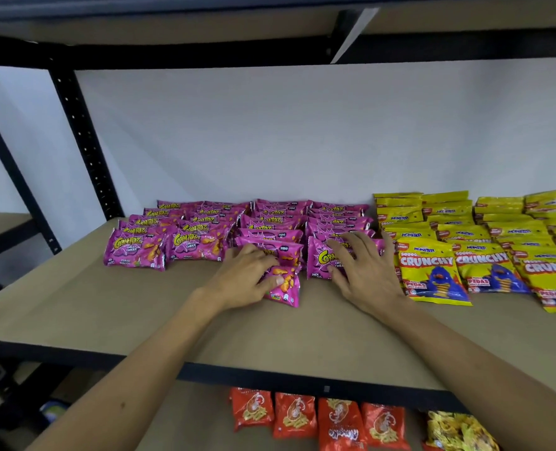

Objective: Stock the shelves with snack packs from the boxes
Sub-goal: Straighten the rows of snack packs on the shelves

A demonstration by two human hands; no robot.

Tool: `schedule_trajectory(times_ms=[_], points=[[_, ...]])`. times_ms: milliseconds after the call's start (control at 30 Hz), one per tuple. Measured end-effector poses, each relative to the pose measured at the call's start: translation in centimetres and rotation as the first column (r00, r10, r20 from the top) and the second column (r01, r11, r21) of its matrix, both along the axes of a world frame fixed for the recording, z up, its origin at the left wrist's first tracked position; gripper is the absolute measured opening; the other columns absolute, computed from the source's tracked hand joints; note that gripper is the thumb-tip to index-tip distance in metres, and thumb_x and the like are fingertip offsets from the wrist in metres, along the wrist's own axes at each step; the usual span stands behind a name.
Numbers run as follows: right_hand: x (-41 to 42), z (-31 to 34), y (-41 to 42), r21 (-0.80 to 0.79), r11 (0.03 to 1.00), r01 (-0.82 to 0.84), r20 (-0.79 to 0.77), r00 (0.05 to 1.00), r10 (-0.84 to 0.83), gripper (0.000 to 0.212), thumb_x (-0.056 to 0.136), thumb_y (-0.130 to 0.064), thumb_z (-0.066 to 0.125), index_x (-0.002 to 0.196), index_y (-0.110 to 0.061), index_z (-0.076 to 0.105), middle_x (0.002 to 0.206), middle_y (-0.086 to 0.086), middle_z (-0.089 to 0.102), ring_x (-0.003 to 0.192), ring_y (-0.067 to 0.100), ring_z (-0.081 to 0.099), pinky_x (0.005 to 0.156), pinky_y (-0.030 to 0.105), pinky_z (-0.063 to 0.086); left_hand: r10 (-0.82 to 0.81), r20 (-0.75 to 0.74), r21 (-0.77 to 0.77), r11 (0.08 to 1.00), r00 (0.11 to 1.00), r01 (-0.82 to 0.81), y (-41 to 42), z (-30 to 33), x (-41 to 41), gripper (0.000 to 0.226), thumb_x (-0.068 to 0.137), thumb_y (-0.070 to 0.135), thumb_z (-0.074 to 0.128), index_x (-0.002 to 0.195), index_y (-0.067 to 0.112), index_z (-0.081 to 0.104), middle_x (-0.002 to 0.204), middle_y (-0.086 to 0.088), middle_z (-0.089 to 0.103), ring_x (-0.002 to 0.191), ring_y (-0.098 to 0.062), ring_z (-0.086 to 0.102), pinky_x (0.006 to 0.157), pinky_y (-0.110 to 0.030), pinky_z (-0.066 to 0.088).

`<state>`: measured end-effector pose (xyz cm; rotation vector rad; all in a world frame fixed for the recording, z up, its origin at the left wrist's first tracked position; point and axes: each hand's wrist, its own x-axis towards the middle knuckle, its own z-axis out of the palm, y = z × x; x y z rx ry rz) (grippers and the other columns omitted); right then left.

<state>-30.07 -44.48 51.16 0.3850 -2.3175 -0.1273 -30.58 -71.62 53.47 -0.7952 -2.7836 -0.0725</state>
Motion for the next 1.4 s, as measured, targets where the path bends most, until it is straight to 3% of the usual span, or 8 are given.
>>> schedule_trajectory(times_ms=[200, 400, 600, 800, 933, 1167, 1267, 1400], points=[[-0.1, 0.0, -0.9, -0.039, 0.999, 0.022, 0.036, 0.999, -0.021, 0.050, 0.093, -0.049, 0.044, 0.129, -0.017, 0.058, 0.127, 0.010, 0.058, 0.124, 0.029, 0.050, 0.110, 0.063, 0.020, 0.051, -0.418, 0.148, 0.989, 0.907, 0.013, 0.2, -1.4, 0.3, 0.043, 0.093, 0.051, 0.038, 0.119, 0.019, 0.052, 0.105, -0.005, 0.058, 0.102, -0.025, 0.049, 0.093, -0.052, 0.040], [0.5, -0.5, -0.6, -0.059, 0.998, 0.022, 0.041, 0.999, -0.020, 0.050, 0.093, -0.049, 0.044, 0.128, -0.018, 0.058, 0.127, 0.010, 0.058, 0.125, 0.029, 0.050, 0.110, 0.063, 0.021, 0.116, -0.267, 0.086, 0.992, 0.957, -0.097, 1.8, -1.7, -0.7, 0.058, 0.084, 0.037, 0.040, 0.140, 0.021, 0.040, 0.138, -0.011, 0.046, 0.131, -0.028, 0.040, 0.108, -0.063, 0.024], [0.4, -0.4, -0.4, -0.074, 0.997, 0.027, 0.067, 0.998, -0.022, 0.051, 0.092, -0.051, 0.042, 0.127, -0.018, 0.059, 0.129, 0.010, 0.058, 0.124, 0.029, 0.051, 0.109, 0.062, 0.024, 0.136, -0.338, 0.118, 0.988, 0.931, -0.101, 2.2, -1.8, -1.5, 0.062, 0.081, 0.055, 0.040, 0.132, 0.022, 0.052, 0.117, -0.006, 0.056, 0.112, -0.024, 0.050, 0.104, -0.063, 0.028], [0.3, -0.7, 0.0, -0.091, 0.996, 0.024, 0.083, 0.996, -0.016, 0.052, 0.091, -0.051, 0.041, 0.126, -0.019, 0.060, 0.129, 0.011, 0.058, 0.124, 0.030, 0.051, 0.108, 0.061, 0.027, 0.156, -0.360, 0.060, 0.988, 0.920, -0.144, 2.9, -1.5, -1.9, 0.074, 0.081, 0.072, 0.031, 0.124, 0.019, 0.058, 0.095, -0.007, 0.056, 0.094, -0.026, 0.051, 0.086, -0.047, 0.038], [0.5, -1.0, -0.2, -0.093, 0.996, 0.004, 0.073, 0.997, 0.003, 0.049, 0.090, -0.050, 0.045, 0.126, -0.020, 0.059, 0.130, 0.009, 0.057, 0.124, 0.029, 0.050, 0.107, 0.060, 0.027, 0.140, -0.285, 0.036, 0.990, 0.948, -0.135, 2.2, -0.5, -2.1, 0.074, 0.079, 0.072, 0.024, 0.125, 0.021, 0.053, 0.100, -0.007, 0.056, 0.098, -0.025, 0.050, 0.086, -0.043, 0.034], [0.1, -0.7, 0.0, -0.089, 0.996, 0.006, 0.090, 0.996, 0.002, 0.049, 0.091, -0.051, 0.044, 0.127, -0.020, 0.058, 0.131, 0.009, 0.057, 0.125, 0.028, 0.049, 0.107, 0.060, 0.027, 0.100, -0.071, -0.099, 0.989, 0.992, -0.107, 1.7, 2.2, -4.0, 0.085, 0.070, 0.074, 0.015, 0.133, 0.025, 0.044, 0.123, -0.006, 0.052, 0.121, -0.023, 0.044, 0.106, -0.053, 0.027], [0.0, -0.7, -0.1, -0.091, 0.996, 0.009, 0.073, 0.997, -0.002, 0.049, 0.091, -0.051, 0.043, 0.127, -0.020, 0.058, 0.131, 0.009, 0.057, 0.126, 0.028, 0.049, 0.108, 0.061, 0.026, 0.096, -0.168, -0.109, 0.987, 0.981, -0.115, 1.5, 1.3, -4.3, 0.079, 0.074, 0.072, 0.023, 0.134, 0.024, 0.044, 0.121, -0.005, 0.051, 0.118, -0.024, 0.044, 0.102, -0.053, 0.027], [0.1, -0.5, -0.1, -0.060, 0.998, -0.003, 0.032, 0.999, 0.004, 0.049, 0.091, -0.050, 0.047, 0.127, -0.019, 0.057, 0.133, 0.011, 0.055, 0.129, 0.030, 0.046, 0.109, 0.064, 0.022, 0.145, -0.376, 0.039, 0.989, 0.915, -0.141, 1.5, -0.6, -3.6, 0.072, 0.084, 0.069, 0.028, 0.133, 0.020, 0.049, 0.110, -0.008, 0.055, 0.107, -0.026, 0.050, 0.095, -0.054, 0.034]])
